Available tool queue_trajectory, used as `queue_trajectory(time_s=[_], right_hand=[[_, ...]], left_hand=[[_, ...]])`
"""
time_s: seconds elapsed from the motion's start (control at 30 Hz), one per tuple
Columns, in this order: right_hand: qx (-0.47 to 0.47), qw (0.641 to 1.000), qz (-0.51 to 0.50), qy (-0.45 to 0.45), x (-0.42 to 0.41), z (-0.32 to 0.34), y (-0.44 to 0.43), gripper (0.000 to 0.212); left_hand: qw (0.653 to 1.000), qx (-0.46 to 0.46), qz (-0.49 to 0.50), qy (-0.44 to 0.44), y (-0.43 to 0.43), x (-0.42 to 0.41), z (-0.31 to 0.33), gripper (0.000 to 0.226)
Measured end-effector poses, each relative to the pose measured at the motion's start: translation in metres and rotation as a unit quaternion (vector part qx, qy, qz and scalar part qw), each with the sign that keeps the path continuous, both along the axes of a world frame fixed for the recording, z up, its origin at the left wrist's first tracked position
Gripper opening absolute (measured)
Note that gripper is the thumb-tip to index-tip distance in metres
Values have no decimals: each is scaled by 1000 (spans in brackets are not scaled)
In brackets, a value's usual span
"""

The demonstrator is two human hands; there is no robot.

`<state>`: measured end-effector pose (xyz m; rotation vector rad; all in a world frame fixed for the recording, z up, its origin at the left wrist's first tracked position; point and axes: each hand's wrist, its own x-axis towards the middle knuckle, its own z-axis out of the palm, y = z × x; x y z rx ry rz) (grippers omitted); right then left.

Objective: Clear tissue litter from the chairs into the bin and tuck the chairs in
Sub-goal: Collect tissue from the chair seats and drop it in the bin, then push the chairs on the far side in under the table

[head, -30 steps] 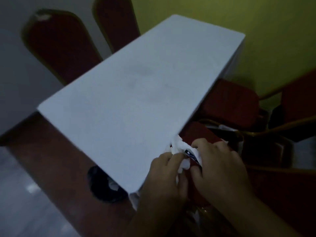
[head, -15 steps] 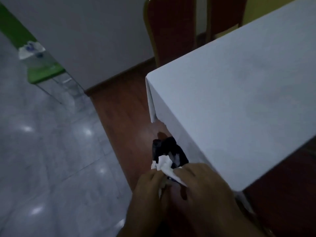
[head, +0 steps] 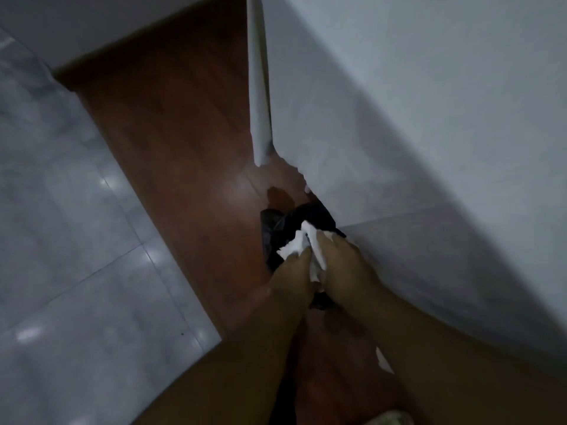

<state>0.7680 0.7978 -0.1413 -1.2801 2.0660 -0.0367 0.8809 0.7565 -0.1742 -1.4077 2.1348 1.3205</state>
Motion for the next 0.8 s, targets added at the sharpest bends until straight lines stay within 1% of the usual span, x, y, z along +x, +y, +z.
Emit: queue_trajectory(time_s=[0.03, 0.07, 0.1, 0.17, 0.2, 0.23, 0.3, 0.37, 0.43, 0.53, 0.67, 0.8], right_hand=[[30, 999, -9, -15, 0, -10, -1, 65], [50, 998, -20, -23, 1, -14, -1, 67], [46, 998, -30, -25, 2, -13, 2, 67], [-4, 999, -33, -21, 9, 6, 9, 61], [-12, 999, -27, -21, 13, 23, 14, 59], [-9, 1000, -20, -18, 17, 52, 17, 59], [-11, 1000, 5, -5, 26, 96, 29, 60], [-61, 998, 25, 23, 29, 162, 42, 58], [-112, 992, 46, 43, 28, 228, 61, 54], [-149, 985, 47, 69, 9, 311, 97, 50], [-199, 971, 40, 130, -31, 377, 167, 60], [-189, 964, 44, 180, -73, 415, 253, 66]], left_hand=[[1000, 14, -17, -12, -3, -1, -15, 71], [999, 17, -23, -14, -6, 1, -23, 69], [1000, 8, -20, 2, -8, 5, -24, 63], [998, -35, -2, 50, -6, 19, -18, 55], [997, -53, 1, 49, -5, 27, -3, 52], [997, -71, -1, 43, -6, 31, 25, 50], [990, -135, 2, 44, -1, 42, 72, 45], [979, -199, 15, 49, 5, 44, 133, 46], [973, -225, 13, 54, 20, 38, 199, 51], [967, -245, 10, 71, 51, 19, 281, 58], [951, -285, 7, 120, 112, -17, 361, 56], [935, -331, 14, 129, 197, -59, 412, 57]])
